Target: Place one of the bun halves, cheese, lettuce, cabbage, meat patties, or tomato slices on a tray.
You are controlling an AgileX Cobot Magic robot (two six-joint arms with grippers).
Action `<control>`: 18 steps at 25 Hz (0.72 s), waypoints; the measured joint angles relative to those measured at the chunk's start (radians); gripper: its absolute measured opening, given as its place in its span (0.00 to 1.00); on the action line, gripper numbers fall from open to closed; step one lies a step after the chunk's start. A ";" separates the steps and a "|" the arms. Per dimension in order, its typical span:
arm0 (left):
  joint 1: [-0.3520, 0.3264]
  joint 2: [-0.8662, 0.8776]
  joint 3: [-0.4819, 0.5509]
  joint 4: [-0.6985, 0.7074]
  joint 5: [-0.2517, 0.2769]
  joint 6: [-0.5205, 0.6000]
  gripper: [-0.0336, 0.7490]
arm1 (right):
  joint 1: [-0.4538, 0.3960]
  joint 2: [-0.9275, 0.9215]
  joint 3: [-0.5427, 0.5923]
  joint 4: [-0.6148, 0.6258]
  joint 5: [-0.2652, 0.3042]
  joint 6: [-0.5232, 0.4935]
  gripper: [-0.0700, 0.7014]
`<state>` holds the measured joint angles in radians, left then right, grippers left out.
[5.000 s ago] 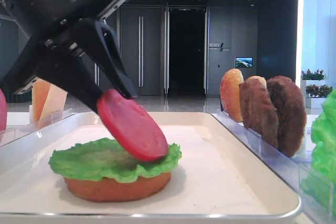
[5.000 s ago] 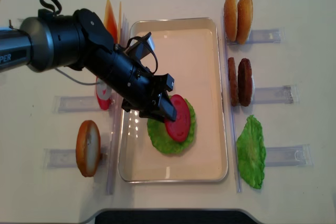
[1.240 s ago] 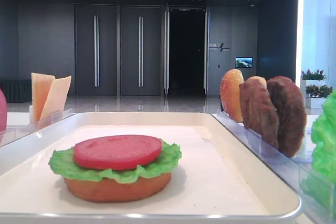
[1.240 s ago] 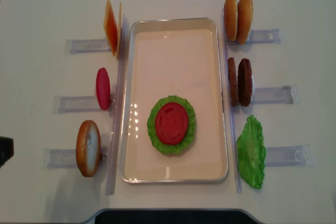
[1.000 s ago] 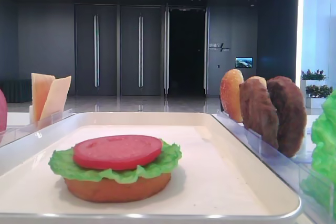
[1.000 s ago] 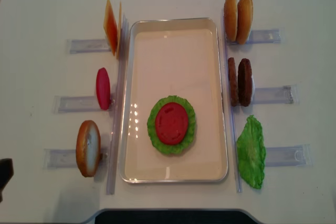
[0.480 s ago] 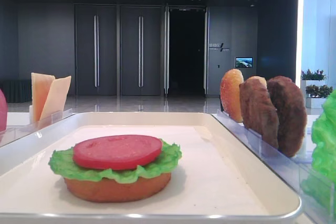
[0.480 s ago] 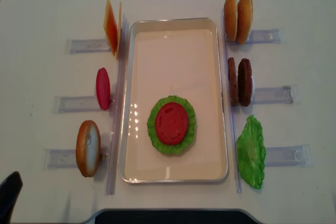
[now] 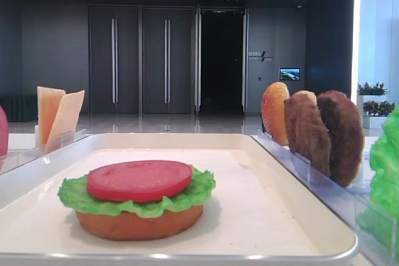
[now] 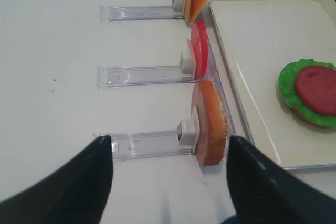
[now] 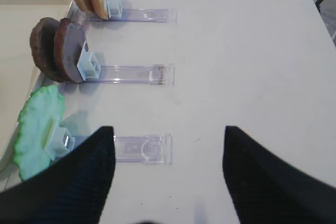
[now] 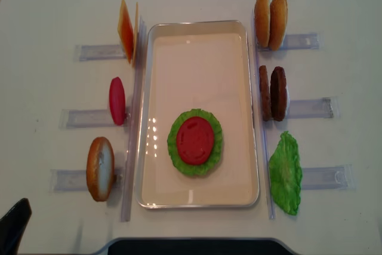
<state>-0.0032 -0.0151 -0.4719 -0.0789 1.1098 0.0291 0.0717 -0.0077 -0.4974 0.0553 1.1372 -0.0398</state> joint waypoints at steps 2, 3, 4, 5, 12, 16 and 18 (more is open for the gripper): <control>0.000 0.000 0.000 0.000 0.000 0.000 0.70 | 0.000 0.000 0.000 0.000 0.000 0.000 0.68; 0.000 0.000 0.000 0.000 0.000 0.000 0.70 | 0.000 0.000 0.000 0.000 0.000 0.000 0.68; 0.000 0.000 0.000 0.000 0.000 0.000 0.70 | 0.000 0.000 0.000 0.000 0.000 0.000 0.68; 0.000 0.000 0.000 0.000 0.000 0.000 0.70 | 0.000 0.000 0.000 0.000 0.000 0.000 0.68; 0.000 0.000 0.000 0.000 0.000 0.002 0.70 | 0.000 0.000 0.000 0.000 0.000 0.000 0.68; 0.000 0.000 0.000 -0.001 0.000 0.003 0.70 | 0.000 0.000 0.000 0.000 0.000 0.000 0.68; 0.000 0.000 0.000 -0.001 0.000 0.003 0.70 | 0.000 0.000 0.000 0.000 0.000 0.000 0.68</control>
<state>-0.0032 -0.0151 -0.4719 -0.0800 1.1098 0.0319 0.0717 -0.0077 -0.4974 0.0553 1.1372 -0.0398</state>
